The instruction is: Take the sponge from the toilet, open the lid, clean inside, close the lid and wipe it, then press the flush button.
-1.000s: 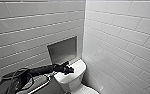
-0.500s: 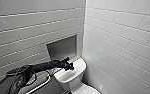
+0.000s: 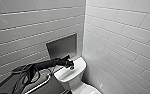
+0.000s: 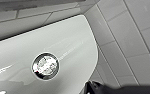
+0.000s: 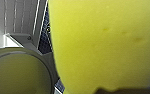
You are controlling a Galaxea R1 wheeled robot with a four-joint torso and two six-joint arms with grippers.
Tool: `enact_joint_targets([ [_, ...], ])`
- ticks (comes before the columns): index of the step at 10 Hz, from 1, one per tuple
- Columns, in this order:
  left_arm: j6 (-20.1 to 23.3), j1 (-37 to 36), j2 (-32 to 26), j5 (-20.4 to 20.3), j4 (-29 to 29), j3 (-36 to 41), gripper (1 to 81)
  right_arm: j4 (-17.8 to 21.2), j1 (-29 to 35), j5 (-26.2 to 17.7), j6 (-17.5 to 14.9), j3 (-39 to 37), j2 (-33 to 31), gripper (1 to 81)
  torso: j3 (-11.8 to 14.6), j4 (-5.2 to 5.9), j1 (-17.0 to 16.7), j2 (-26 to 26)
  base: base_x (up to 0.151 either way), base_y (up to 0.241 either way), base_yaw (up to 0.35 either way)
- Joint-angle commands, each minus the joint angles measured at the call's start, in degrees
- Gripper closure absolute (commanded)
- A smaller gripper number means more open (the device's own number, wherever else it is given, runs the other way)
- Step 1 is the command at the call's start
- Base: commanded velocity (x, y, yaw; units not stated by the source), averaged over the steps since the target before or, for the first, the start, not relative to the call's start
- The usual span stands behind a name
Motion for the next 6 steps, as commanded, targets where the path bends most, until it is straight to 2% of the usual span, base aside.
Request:
enact_joint_targets([
  [1, -0.2, -11.0, 0.1, 1.0, -0.5, -0.4, 81.1, 0.5, 0.7, -4.3, 0.0, 2.0, -1.1, 81.1, 0.0, 0.00, 0.0, 0.0, 0.000, 0.000, 0.000],
  [2, -0.2, -11.1, 0.5, 0.9, -0.5, -1.1, 81.1, 0.5, 0.7, -4.3, 0.0, 1.9, -1.0, 81.1, -0.3, 0.00, 0.0, 0.0, 0.000, 0.000, 0.000],
  [4, -0.2, -11.1, 0.8, 0.9, -0.5, -2.5, 81.1, 0.4, 0.7, -4.3, -0.1, 1.7, -0.8, 81.1, -3.9, 0.00, 0.0, 0.0, 0.000, 0.000, 0.000],
  [6, -0.2, -11.1, 0.8, 1.0, -0.5, -2.8, 81.1, 0.4, 0.7, -4.3, 0.0, 1.9, -0.7, 81.1, -6.2, 0.00, 0.0, 0.0, 0.000, 0.000, 0.000],
])
